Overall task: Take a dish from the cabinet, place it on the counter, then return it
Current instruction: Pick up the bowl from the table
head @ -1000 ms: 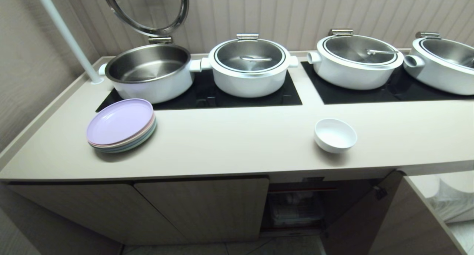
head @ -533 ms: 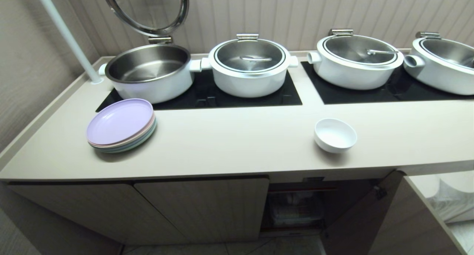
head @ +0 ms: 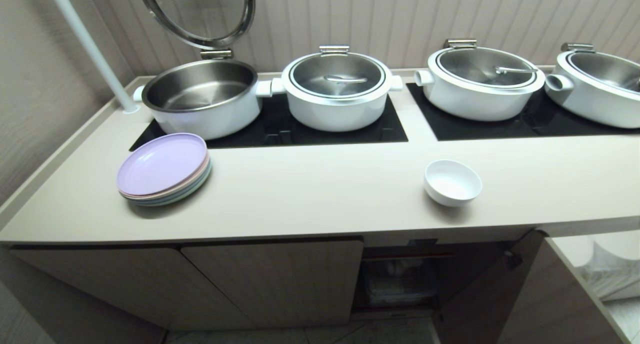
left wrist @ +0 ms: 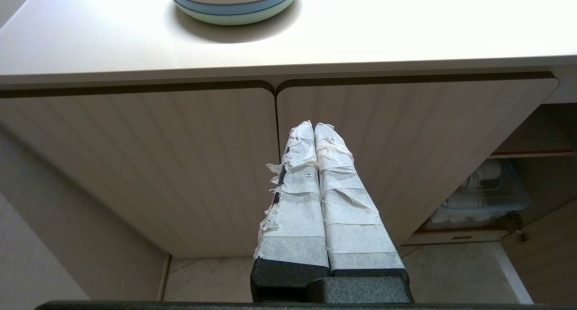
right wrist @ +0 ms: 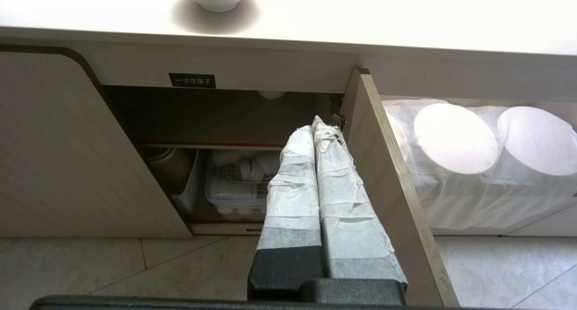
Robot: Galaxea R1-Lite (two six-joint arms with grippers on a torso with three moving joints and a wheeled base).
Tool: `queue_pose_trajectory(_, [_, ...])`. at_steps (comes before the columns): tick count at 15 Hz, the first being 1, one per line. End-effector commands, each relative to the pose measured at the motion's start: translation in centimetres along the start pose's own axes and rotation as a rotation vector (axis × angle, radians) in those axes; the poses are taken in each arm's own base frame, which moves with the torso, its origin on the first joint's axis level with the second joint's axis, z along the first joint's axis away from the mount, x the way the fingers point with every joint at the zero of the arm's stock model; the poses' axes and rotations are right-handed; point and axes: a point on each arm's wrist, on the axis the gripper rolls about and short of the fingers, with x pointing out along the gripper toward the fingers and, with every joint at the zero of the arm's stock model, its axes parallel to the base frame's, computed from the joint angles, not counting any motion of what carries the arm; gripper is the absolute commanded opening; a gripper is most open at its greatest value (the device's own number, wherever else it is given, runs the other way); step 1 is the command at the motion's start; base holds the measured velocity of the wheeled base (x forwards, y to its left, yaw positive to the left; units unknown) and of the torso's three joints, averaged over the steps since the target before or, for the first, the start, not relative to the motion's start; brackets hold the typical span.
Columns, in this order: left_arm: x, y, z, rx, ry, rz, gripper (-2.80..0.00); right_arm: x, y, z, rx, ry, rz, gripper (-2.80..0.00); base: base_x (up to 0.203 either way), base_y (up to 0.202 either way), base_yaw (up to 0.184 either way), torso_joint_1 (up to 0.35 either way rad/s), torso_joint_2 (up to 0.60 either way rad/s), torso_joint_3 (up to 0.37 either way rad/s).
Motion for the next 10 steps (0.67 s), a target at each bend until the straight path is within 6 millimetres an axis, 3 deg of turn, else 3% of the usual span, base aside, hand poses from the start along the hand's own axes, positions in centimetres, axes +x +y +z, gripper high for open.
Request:
queue_pose_trajectory(1, [0.0,0.0,0.0,-0.001,-0.001,0.0,-2.8,0.01,0.0,0.01,-0.001,0.001,0.0,-2.8,0.0,0.0,0.0,0.0,0.0,0.0])
queue_pose_trajectory(10, [0.0,0.0,0.0,-0.001,-0.001,0.0,-2.8,0.01,0.0,0.01,0.01,0.001,-0.001,-2.8,0.0,0.0,0.0,0.0,0.0,0.0])
